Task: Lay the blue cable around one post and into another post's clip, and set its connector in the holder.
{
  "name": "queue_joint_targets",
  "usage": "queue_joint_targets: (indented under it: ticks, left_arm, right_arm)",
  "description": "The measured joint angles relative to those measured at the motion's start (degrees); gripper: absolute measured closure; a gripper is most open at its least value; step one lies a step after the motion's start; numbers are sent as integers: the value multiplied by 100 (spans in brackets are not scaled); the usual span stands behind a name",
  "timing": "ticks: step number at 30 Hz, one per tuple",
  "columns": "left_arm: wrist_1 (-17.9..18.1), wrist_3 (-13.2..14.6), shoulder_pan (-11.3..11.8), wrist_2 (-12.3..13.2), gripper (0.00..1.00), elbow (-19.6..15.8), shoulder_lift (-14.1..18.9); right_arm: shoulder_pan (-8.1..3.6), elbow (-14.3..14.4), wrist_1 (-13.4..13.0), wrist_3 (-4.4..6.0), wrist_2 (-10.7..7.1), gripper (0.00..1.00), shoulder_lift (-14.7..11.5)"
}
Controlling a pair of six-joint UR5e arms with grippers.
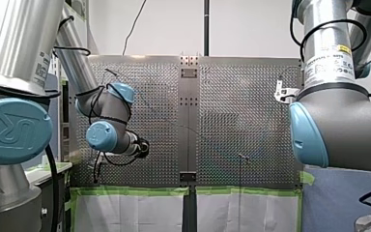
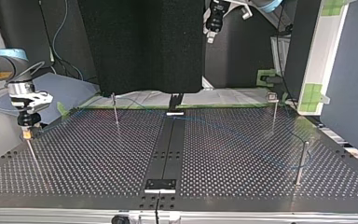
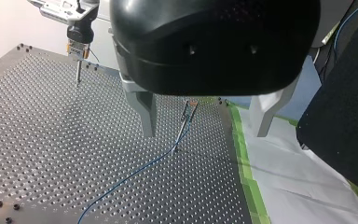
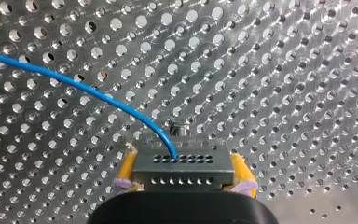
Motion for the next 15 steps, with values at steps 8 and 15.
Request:
queue_joint_targets:
  ticks: [8,15]
  left_arm:
    - [4,0,2,1,0,-1,0]
    - [1,0,7,-6,0,0,0]
  right_arm:
    - [9,3,-55,9,-68,100,3]
    - [13,4,-91,38,-73,100,8]
